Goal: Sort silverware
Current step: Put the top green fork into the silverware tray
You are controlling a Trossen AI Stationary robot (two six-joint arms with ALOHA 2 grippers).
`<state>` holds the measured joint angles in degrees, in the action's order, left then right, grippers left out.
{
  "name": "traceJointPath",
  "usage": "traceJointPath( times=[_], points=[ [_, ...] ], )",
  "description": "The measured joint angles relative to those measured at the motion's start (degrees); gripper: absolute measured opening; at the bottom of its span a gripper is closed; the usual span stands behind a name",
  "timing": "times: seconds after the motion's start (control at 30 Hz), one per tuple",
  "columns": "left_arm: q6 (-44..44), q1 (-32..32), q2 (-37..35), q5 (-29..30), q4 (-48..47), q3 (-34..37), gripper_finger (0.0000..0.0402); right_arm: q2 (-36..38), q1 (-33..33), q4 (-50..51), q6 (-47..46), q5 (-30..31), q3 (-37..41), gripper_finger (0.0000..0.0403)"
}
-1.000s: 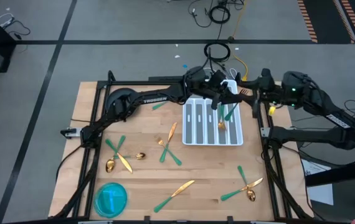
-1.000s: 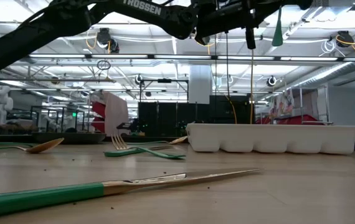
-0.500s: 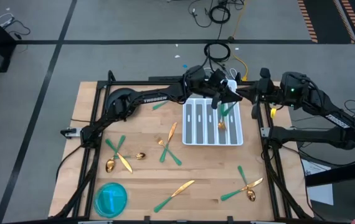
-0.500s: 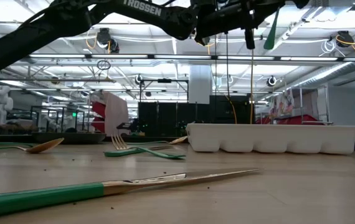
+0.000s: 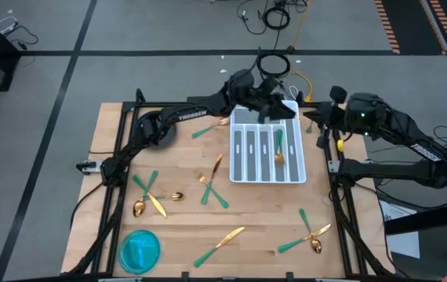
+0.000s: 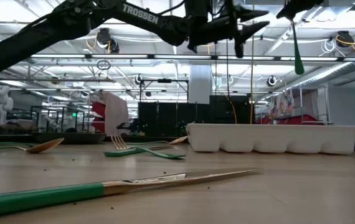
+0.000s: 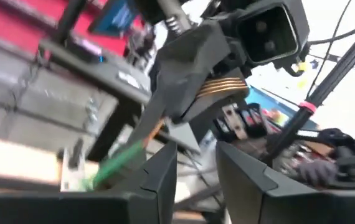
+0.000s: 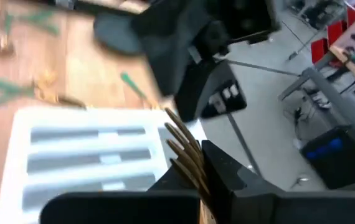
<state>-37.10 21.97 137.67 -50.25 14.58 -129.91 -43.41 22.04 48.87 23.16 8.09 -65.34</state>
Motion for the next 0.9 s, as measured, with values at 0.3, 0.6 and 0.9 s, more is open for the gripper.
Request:
traceJointPath(
  times=[0.3,0.6,0.9],
  points=[
    [-11.66,4.42,-0.09,-19.31,-4.53,0.00,0.0122,-9.41,-0.02,22.37,32.57,-0.41,0.06,0.0001],
    [-21.08,10.13,-3.30,-27.23,-4.51,-1.08,0.0123,-22.40,-6.72,24.90,57.38,0.74,0.04,0.0001],
    [-20.60,16.45,-10.76,-27.15,-2.77,-1.22,0.0123,-39.70,-18.44,26.94,69.06,12.22,0.04,0.0000]
  ],
)
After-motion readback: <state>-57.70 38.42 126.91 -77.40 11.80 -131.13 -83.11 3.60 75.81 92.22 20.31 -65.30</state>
